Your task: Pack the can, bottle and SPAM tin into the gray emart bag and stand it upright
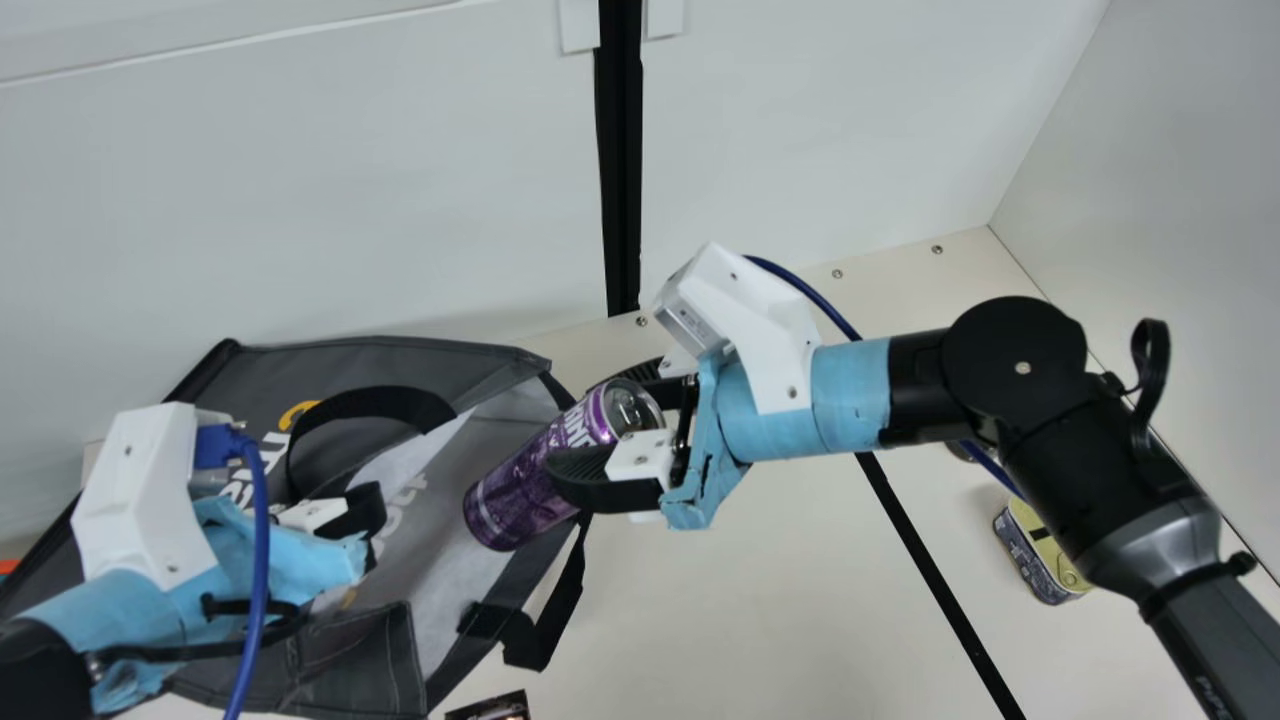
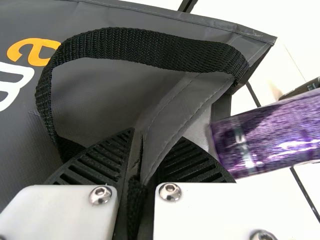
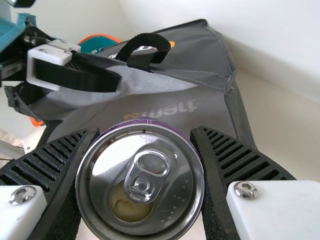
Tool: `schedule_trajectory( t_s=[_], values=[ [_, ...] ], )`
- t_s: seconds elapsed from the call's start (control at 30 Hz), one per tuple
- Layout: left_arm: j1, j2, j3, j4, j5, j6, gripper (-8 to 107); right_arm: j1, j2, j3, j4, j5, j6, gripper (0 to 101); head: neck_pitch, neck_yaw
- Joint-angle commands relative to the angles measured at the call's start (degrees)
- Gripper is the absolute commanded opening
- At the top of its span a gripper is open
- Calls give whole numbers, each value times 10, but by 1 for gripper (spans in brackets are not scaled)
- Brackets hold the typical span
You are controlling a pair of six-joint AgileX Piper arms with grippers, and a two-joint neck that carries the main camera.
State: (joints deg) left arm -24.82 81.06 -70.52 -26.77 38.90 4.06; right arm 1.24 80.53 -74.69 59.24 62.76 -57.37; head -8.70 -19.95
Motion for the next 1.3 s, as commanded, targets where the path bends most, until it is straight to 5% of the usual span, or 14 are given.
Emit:
schedule_trajectory(
  t_s=[0.0,0.6,1.27],
  values=[
    [0,0,0,0,0,0,-8,6,4,2,2,-7,-2,0,-13,0],
    [0,0,0,0,0,0,-8,86,57,20,9,-101,-44,0,-13,0],
    [0,0,0,0,0,0,-8,162,150,-3,36,-184,-65,0,-13,0]
  ],
)
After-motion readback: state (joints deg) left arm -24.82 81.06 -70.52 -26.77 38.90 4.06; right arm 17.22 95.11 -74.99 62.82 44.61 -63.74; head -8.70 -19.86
